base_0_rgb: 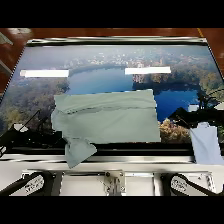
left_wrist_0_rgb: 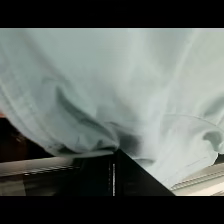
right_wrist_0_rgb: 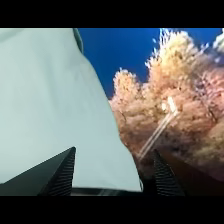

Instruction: Fold the shirts.

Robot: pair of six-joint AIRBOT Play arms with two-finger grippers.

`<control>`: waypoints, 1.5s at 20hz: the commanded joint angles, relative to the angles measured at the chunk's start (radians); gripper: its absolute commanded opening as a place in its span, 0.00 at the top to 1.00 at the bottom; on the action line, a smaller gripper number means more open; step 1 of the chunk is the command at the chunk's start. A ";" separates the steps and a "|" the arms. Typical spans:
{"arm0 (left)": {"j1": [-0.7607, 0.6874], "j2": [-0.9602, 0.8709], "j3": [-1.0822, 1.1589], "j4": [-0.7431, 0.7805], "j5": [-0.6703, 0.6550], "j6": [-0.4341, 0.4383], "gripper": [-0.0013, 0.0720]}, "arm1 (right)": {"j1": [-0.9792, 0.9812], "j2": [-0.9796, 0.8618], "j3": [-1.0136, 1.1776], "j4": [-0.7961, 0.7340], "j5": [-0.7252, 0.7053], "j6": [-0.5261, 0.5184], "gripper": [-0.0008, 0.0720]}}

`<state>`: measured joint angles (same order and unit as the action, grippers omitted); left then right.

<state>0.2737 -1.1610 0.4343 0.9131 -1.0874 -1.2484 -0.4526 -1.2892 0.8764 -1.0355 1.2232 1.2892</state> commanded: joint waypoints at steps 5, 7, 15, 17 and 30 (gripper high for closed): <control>-0.004 0.003 0.002 -0.009 -0.058 0.017 0.93 | 0.002 -0.036 -0.180 0.034 0.050 -0.071 0.14; -0.004 0.006 0.002 -0.010 -0.073 0.017 0.93 | 0.002 -0.052 -0.208 0.037 0.018 -0.078 0.14; -0.004 0.006 0.002 -0.009 -0.084 0.018 0.93 | 0.019 -0.098 -0.233 0.120 -0.064 -0.078 0.14; -0.004 0.006 0.002 -0.009 -0.083 0.018 0.93 | 0.097 -0.121 -0.232 0.117 -0.072 -0.080 0.14; 0.006 0.050 0.435 -0.009 -0.144 0.084 0.93 | 0.216 -0.027 0.085 0.128 -0.086 -0.133 0.89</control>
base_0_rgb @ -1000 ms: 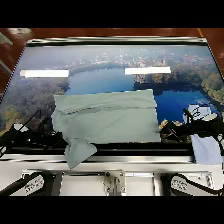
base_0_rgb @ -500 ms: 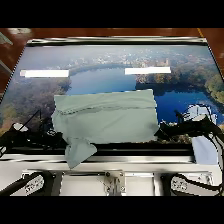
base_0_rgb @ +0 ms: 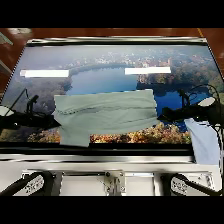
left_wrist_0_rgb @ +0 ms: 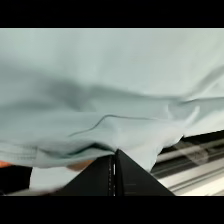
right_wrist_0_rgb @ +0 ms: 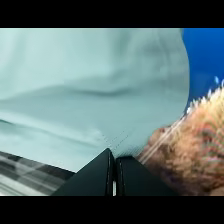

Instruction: Fold the shirts.

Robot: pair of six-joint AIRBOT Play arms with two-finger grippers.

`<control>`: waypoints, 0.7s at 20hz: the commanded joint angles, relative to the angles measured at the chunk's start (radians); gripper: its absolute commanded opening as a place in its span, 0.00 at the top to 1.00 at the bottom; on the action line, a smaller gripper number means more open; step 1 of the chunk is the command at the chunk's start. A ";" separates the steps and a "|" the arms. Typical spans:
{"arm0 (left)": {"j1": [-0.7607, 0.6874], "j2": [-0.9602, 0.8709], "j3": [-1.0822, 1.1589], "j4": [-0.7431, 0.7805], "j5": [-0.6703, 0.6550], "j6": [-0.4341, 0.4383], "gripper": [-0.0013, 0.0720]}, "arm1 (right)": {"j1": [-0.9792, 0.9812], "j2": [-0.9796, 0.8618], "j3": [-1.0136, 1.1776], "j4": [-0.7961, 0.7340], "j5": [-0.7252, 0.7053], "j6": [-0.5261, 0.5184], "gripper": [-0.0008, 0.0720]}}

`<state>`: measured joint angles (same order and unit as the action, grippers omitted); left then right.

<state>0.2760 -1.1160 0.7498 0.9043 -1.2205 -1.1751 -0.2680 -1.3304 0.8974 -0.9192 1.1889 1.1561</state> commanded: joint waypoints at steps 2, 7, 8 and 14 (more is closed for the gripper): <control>0.004 -0.005 0.194 0.000 -0.005 0.011 0.93 | 0.093 0.011 0.095 0.003 -0.182 0.018 0.89; 0.004 -0.148 0.355 0.000 0.007 0.006 0.93 | 0.197 -0.109 0.243 -0.103 -0.366 0.103 0.89; 0.004 -0.197 0.388 -0.001 0.007 -0.001 0.93 | 0.207 -0.148 0.281 -0.114 -0.366 0.106 0.89; 0.004 -0.470 0.580 -0.010 0.006 -0.008 0.93 | 0.216 -0.325 0.399 -0.127 -0.423 0.157 0.89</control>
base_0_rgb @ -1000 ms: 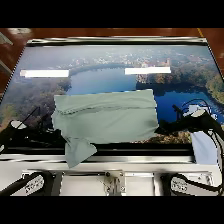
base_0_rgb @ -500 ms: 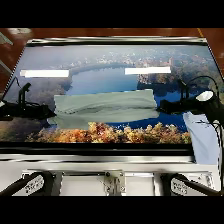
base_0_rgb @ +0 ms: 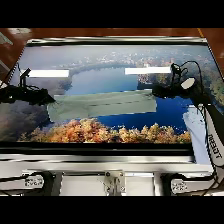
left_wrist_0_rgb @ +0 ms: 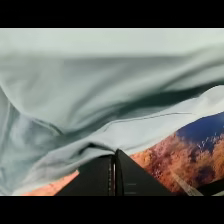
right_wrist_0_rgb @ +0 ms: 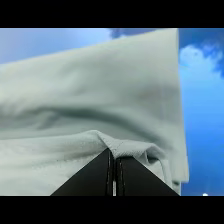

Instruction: Fold the shirts.

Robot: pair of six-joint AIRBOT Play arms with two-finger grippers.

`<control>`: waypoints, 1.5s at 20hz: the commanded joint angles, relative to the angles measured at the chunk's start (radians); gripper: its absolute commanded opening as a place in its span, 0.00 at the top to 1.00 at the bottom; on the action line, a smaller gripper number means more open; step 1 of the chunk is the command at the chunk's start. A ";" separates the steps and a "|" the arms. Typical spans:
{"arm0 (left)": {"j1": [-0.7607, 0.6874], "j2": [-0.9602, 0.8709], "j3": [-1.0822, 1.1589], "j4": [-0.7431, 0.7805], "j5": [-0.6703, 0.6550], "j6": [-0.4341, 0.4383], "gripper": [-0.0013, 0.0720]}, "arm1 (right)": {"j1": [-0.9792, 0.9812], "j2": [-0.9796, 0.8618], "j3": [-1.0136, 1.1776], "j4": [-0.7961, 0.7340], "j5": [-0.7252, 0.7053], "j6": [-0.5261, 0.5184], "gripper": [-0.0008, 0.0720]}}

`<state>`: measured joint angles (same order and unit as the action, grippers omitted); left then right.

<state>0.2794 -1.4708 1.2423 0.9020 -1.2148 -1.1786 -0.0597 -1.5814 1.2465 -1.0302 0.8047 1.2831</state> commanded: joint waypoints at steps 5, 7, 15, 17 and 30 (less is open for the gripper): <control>-0.001 -0.277 0.171 -0.024 -0.002 -0.069 0.91 | 0.008 -0.146 0.050 -0.023 -0.043 0.065 0.89; -0.001 -0.288 0.173 -0.024 -0.005 -0.075 0.49 | 0.008 -0.154 0.050 -0.023 -0.043 0.070 0.58; 0.065 -0.252 0.285 -0.022 -0.283 -0.102 0.22 | -0.184 -0.086 0.050 -0.007 0.161 0.141 0.13; 0.062 -0.222 0.285 -0.022 -0.297 -0.102 0.22 | -0.222 -0.124 0.050 0.084 0.229 0.127 0.13; -0.026 -0.149 0.285 -0.025 -0.270 -0.101 0.22 | -0.101 -0.273 0.050 0.381 0.187 0.050 0.55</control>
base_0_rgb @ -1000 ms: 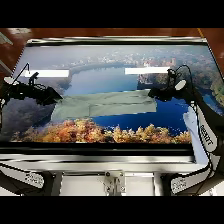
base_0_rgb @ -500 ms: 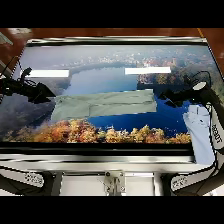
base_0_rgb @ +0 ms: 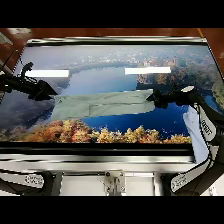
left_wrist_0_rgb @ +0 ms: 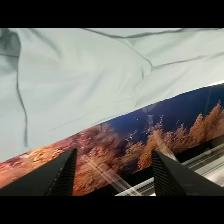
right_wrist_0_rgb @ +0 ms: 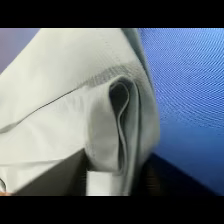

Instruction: Fold the shirts.

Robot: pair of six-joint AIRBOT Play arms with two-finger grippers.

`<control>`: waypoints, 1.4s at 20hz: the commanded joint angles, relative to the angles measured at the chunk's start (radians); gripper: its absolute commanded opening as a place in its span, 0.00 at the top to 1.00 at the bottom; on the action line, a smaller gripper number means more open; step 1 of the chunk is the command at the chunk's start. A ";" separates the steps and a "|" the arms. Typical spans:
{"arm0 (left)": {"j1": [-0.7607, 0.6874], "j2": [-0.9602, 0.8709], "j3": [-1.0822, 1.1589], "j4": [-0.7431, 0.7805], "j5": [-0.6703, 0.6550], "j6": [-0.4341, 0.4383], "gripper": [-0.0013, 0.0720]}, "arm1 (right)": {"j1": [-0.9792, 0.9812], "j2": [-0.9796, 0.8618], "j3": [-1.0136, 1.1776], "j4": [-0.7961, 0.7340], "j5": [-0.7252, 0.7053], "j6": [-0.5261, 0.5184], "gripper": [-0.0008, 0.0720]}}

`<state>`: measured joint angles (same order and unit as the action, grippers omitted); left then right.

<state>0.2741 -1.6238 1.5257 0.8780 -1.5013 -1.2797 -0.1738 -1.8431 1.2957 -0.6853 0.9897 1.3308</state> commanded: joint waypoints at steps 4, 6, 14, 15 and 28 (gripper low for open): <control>-0.047 0.003 0.000 -0.015 0.048 0.000 0.32 | -0.017 0.050 0.002 0.048 0.043 -0.046 0.89; -0.085 -0.001 0.000 -0.016 0.102 0.000 0.65 | -0.033 0.127 0.002 0.048 0.068 -0.048 0.89; -0.462 -0.108 -0.002 -0.035 0.304 -0.005 0.81 | -0.056 0.480 0.002 0.040 0.274 -0.031 0.89; -0.515 -0.127 -0.002 -0.035 0.331 -0.024 0.81 | -0.056 0.523 0.002 0.037 0.306 -0.013 0.89; -0.985 -0.331 -0.002 -0.445 0.635 -0.023 0.92 | -0.056 0.873 0.002 -0.128 0.451 0.129 0.89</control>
<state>-0.6479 -1.9072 1.5238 0.5339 -0.8890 -1.3048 -0.2295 -1.0080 1.2961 -0.7700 1.4315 1.4372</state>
